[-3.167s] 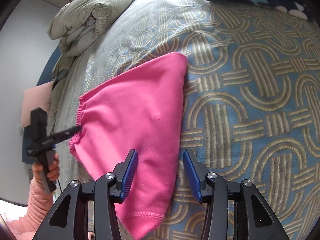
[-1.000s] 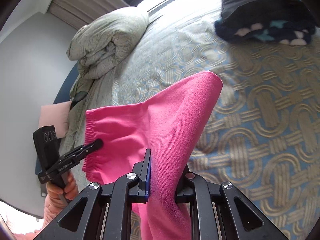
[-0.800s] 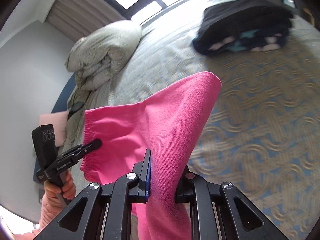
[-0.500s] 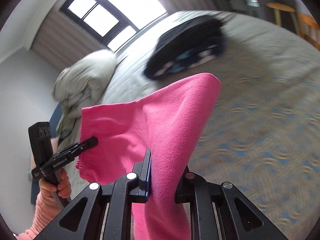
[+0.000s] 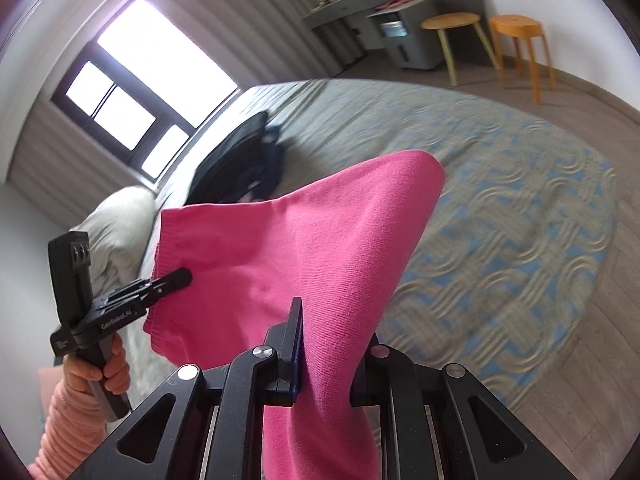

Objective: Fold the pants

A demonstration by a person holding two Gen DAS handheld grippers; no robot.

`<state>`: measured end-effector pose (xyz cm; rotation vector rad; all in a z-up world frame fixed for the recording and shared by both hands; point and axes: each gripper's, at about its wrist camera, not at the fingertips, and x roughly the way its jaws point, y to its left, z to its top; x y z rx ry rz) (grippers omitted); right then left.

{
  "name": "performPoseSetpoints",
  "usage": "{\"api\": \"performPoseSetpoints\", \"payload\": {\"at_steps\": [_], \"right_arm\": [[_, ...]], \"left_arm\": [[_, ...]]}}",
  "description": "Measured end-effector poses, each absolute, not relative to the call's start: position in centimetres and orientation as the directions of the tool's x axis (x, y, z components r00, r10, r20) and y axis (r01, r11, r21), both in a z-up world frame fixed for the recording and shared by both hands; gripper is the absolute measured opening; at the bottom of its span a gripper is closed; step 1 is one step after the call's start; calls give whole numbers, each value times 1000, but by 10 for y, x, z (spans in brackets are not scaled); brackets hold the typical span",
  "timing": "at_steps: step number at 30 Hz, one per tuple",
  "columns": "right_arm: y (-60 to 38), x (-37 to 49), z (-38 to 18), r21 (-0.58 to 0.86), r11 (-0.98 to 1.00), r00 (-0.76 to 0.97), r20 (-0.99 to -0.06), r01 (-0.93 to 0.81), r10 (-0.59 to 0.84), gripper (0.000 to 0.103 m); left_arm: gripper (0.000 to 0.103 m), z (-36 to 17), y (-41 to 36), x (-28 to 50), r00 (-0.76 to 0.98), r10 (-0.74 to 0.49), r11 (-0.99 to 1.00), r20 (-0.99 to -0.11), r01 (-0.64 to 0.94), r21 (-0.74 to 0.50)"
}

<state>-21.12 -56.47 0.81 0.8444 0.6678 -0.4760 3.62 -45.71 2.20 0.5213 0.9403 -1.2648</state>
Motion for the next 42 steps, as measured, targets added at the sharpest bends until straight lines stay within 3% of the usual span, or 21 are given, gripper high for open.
{"api": "performPoseSetpoints", "payload": {"at_steps": [15, 19, 22, 25, 26, 29, 34, 42], "right_arm": [[-641, -225, -30, 516, 453, 647, -736, 727, -198, 15], [-650, -225, -55, 484, 421, 595, -782, 767, -185, 19], [-653, -235, -79, 435, 376, 529, -826, 818, -197, 35], [-647, -247, -79, 434, 380, 537, -814, 817, -224, 38], [-645, -250, -77, 410, 378, 518, -819, 830, -248, 43], [-640, -252, -72, 359, 379, 478, -829, 853, -290, 44], [-615, -251, -48, 234, 380, 389, -826, 895, -407, 45], [-554, -256, -10, 161, 407, 373, -766, 899, -523, 45]], "left_arm": [[25, -17, -561, 34, 19, -497, 194, -868, 977, -90], [40, -47, -571, 36, 105, -414, 237, -904, 971, 4], [54, -55, -567, 37, 144, -420, 246, -896, 968, 41], [66, -55, -563, 40, 183, -429, 253, -885, 964, 76], [67, -55, -563, 41, 184, -428, 255, -885, 964, 77], [67, -54, -564, 42, 194, -428, 262, -883, 961, 84], [67, -40, -551, 32, 234, -471, 267, -851, 957, 115], [68, 2, -492, 10, 215, -558, 291, -801, 955, 53]]}}
